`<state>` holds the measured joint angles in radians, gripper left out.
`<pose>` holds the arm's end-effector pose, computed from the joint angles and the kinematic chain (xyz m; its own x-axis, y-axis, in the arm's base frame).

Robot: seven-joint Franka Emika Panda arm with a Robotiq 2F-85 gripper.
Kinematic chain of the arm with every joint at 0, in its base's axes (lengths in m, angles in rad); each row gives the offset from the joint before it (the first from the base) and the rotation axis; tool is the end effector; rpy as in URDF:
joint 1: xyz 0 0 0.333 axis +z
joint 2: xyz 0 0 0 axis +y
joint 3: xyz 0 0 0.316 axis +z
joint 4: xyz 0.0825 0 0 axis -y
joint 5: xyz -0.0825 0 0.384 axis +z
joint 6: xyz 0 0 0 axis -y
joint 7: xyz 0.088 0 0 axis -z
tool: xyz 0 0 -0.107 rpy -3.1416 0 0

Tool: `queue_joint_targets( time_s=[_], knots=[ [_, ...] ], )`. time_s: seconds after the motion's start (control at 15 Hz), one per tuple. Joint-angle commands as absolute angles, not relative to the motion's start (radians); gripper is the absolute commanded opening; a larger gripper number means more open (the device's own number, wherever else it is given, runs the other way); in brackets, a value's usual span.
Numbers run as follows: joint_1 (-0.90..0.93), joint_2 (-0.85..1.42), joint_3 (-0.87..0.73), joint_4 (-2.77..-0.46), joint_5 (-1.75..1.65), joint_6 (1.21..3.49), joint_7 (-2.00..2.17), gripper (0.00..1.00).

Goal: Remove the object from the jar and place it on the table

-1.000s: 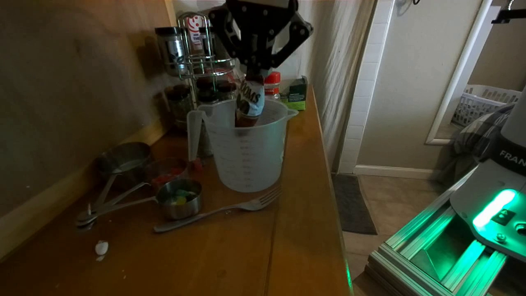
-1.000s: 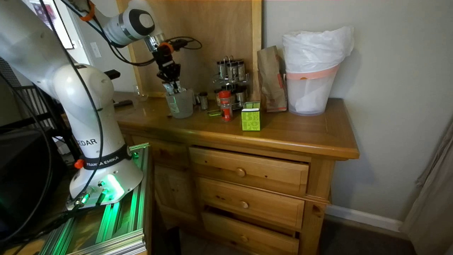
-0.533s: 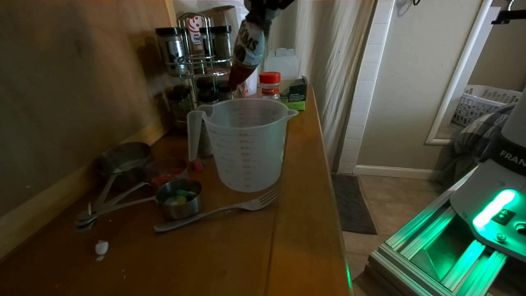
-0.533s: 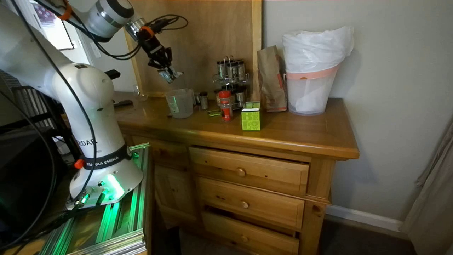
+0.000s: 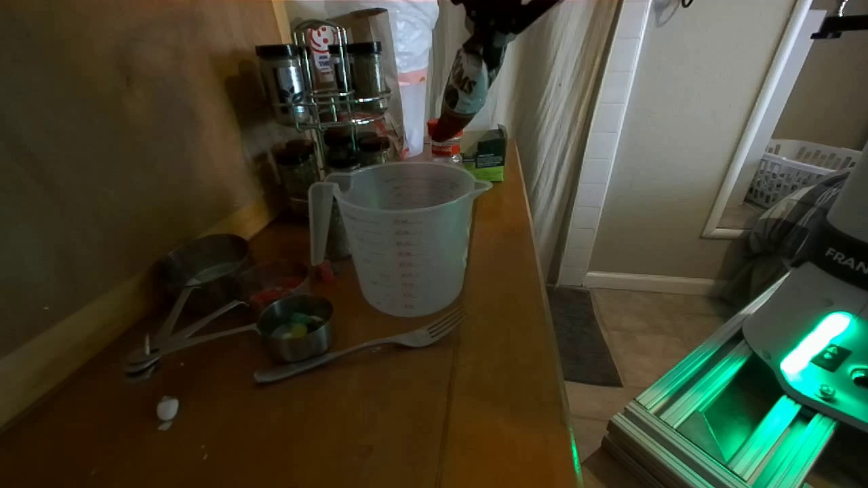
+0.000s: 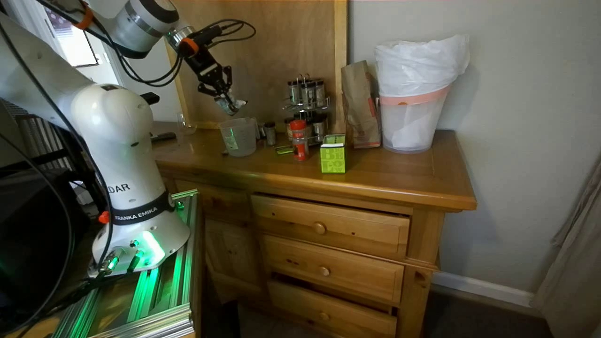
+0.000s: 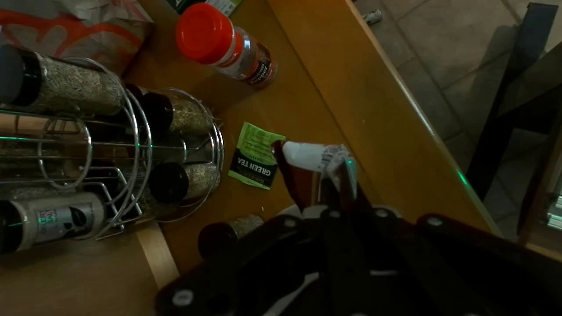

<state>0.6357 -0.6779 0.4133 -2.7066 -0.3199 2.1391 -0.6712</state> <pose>0.1917 0.2947 0.4260 -0.1610 0.9354 -0.3149 0.8732 0.2837 0.3962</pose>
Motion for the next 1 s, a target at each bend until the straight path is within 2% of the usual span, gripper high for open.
queue_joint_targets(
  time_s=[0.0, 0.47, 0.93],
  knots=[
    [0.622, -0.704, 0.355, -2.712, -0.346, 2.149, -0.591, 0.01],
    [0.538, -0.726, 0.149, -2.722, -0.25, 2.105, -0.569, 0.01],
    [0.527, -0.605, 0.148, -2.753, -0.139, 2.155, -0.571, 0.01]
  ],
)
